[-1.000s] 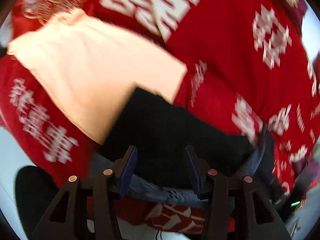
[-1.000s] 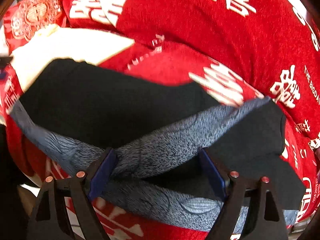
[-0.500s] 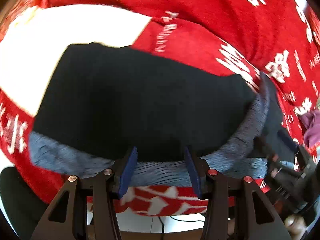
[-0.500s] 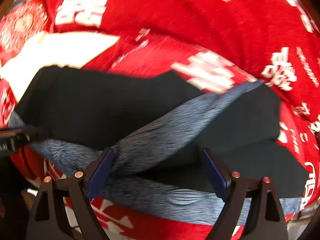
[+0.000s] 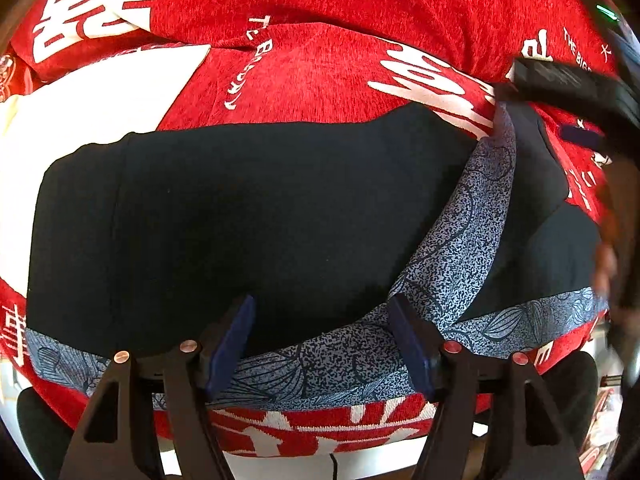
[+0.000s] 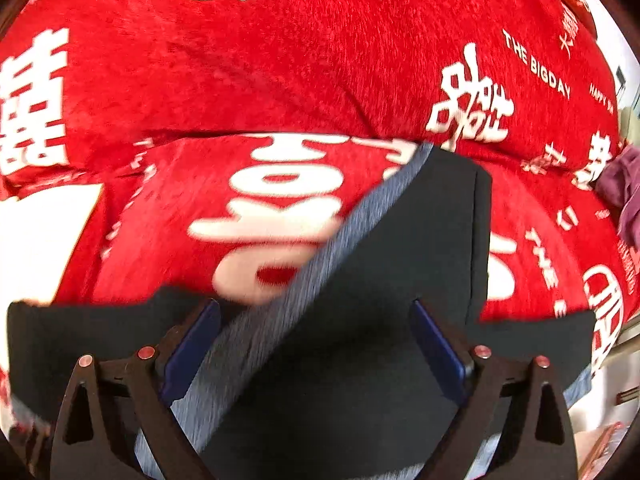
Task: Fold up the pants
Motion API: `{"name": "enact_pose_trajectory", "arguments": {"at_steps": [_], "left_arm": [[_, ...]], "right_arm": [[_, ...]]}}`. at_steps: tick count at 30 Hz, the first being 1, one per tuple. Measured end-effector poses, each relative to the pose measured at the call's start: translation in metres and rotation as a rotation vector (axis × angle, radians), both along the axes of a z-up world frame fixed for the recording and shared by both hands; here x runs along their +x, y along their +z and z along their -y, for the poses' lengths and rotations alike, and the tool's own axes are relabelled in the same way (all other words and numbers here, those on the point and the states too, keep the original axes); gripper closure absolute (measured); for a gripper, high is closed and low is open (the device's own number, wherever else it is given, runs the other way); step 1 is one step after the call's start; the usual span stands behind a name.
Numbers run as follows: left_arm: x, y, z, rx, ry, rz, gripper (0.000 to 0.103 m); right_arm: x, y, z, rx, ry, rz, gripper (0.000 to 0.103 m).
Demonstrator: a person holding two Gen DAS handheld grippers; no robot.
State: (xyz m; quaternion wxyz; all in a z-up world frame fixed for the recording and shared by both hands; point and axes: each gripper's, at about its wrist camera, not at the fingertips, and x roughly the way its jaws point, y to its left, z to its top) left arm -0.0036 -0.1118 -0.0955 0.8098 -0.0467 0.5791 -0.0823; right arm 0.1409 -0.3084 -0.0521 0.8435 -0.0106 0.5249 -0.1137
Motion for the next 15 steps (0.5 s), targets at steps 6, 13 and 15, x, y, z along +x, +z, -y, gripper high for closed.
{"name": "enact_pose_trajectory", "arguments": {"at_steps": [6, 13, 15], "left_arm": [[0.001, -0.001, 0.002, 0.022, -0.002, -0.001, 0.034], [0.0, -0.002, 0.005, 0.031, 0.001, 0.004, 0.033], [-0.001, -0.002, 0.005, 0.032, 0.001, 0.007, 0.033]], "right_arm": [[0.069, -0.059, 0.013, -0.051, -0.077, -0.268, 0.007], [0.036, -0.056, 0.039, 0.025, -0.123, -0.246, 0.094], [0.014, -0.043, 0.053, 0.083, -0.152, -0.192, 0.096]]}}
